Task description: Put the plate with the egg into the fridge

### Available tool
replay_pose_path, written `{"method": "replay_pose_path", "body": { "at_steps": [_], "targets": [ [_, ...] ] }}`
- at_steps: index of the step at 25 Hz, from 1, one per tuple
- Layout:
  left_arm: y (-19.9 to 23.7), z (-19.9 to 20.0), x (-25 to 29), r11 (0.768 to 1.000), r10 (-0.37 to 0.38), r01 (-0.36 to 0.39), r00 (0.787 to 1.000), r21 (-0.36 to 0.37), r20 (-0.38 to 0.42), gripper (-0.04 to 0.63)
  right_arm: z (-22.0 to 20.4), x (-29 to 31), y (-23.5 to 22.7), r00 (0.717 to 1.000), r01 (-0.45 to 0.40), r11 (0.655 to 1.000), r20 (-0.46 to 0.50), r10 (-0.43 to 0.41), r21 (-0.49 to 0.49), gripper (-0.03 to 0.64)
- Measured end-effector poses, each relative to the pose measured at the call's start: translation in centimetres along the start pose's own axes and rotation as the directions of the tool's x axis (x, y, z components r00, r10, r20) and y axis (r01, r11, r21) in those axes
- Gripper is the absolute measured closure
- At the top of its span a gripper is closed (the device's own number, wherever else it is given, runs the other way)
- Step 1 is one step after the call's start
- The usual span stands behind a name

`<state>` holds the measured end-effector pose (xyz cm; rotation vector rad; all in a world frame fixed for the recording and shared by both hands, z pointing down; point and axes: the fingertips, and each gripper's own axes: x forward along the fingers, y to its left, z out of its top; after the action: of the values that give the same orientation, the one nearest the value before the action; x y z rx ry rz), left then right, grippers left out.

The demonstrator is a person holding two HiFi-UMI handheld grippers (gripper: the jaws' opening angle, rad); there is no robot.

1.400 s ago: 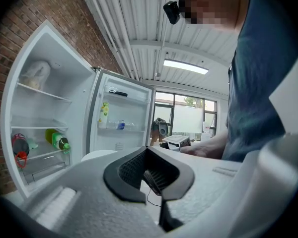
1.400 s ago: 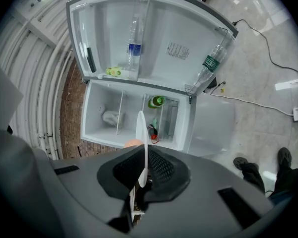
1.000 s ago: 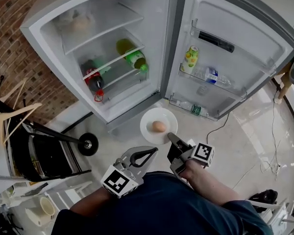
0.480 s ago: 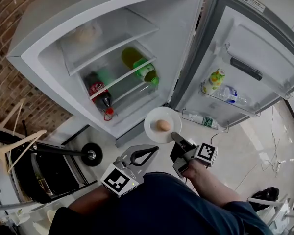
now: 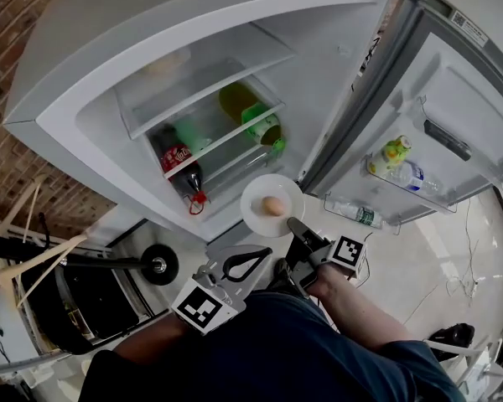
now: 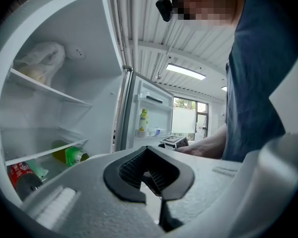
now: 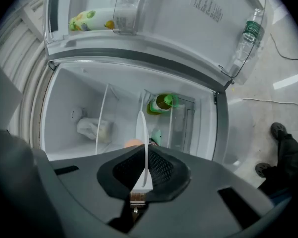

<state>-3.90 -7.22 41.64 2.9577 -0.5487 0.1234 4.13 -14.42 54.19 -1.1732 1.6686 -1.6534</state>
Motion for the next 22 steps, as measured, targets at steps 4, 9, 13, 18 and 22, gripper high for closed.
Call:
{"method": "replay_pose_path", "body": {
  "at_steps": [4,9,13,18,22],
  "targets": [
    [1.7,0.5,0.7,0.998,0.058,-0.058,0.998,0.004,0.010,0.591,0.7,2.0,0.6,0.998,-0.023,1.000,-0.051,0.023,0.002,0.598],
    [3.3,1.5,1.2,0.991,0.136,-0.136,0.991,0.008,0.019,0.591,1.8,3.9,1.4,0.993,-0.029,0.999,-0.117,0.027,-0.015,0.598],
    [4.2,1.7,1.9,0.983,0.183,-0.183,0.983,0.003,0.024,0.591,2.9,5.7,1.6,0.989,-0.034,0.999,-0.145,0.032,-0.009,0.598],
    [5.3,1.9,2.9,0.973,0.229,-0.229,0.973,0.004,0.020,0.591,4.4,8.0,2.1,0.986,-0.048,0.999,-0.162,0.046,-0.008,0.598],
    [5.9,1.9,3.4,0.968,0.252,-0.252,0.967,-0.001,0.017,0.591,5.3,9.6,2.9,0.985,-0.051,0.998,-0.165,0.047,-0.022,0.598]
  ]
}}
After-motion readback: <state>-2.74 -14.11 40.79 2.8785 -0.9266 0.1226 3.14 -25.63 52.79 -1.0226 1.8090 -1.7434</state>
